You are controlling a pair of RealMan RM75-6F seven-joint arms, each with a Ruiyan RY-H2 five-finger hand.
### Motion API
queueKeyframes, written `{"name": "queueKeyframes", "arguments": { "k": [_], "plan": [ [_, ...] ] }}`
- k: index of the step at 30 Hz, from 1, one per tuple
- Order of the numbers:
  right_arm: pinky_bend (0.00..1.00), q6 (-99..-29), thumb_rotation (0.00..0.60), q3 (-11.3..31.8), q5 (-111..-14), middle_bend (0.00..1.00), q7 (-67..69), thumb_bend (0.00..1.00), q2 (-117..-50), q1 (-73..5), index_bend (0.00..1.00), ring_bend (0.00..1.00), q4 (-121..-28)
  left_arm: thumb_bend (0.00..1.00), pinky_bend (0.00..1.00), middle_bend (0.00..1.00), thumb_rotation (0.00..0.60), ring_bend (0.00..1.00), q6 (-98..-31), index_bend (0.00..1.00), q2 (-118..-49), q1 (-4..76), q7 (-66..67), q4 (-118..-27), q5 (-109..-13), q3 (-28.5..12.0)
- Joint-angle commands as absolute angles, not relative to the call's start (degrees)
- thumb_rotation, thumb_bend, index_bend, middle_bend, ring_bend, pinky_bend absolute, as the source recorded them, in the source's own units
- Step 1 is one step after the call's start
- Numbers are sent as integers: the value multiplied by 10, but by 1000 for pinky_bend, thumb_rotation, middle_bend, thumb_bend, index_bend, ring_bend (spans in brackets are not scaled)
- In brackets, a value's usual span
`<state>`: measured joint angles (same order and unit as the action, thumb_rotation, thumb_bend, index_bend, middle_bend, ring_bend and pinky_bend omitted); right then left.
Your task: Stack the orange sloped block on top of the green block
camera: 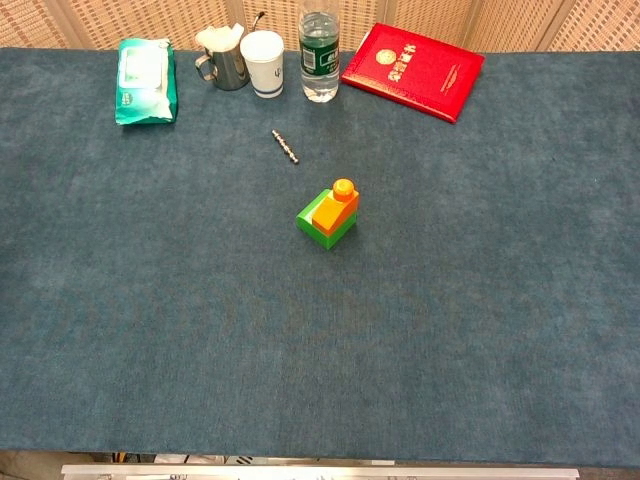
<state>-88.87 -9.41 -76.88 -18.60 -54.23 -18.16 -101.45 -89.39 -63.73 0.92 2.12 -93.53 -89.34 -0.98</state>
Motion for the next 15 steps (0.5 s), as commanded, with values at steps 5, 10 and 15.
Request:
{"name": "queueKeyframes", "arguments": {
  "k": [5, 10, 15],
  "plan": [
    [471, -883, 600, -79, -805, 490, -193, 245, -547, -166, 523, 403, -1010, 220, 232, 324, 600, 325, -894, 216, -637, 10, 21, -935, -894, -10],
    [471, -868, 600, -71, -819, 490, -199, 245, -558, -158, 523, 403, -1005, 219, 231, 324, 600, 325, -892, 216, -638, 10, 22, -932, -891, -9],
    [471, -863, 600, -61, -830, 491, -206, 245, -563, -151, 523, 403, -1002, 220, 228, 324, 600, 325, -894, 216, -638, 10, 19, -931, -891, -10]
  ]
}}
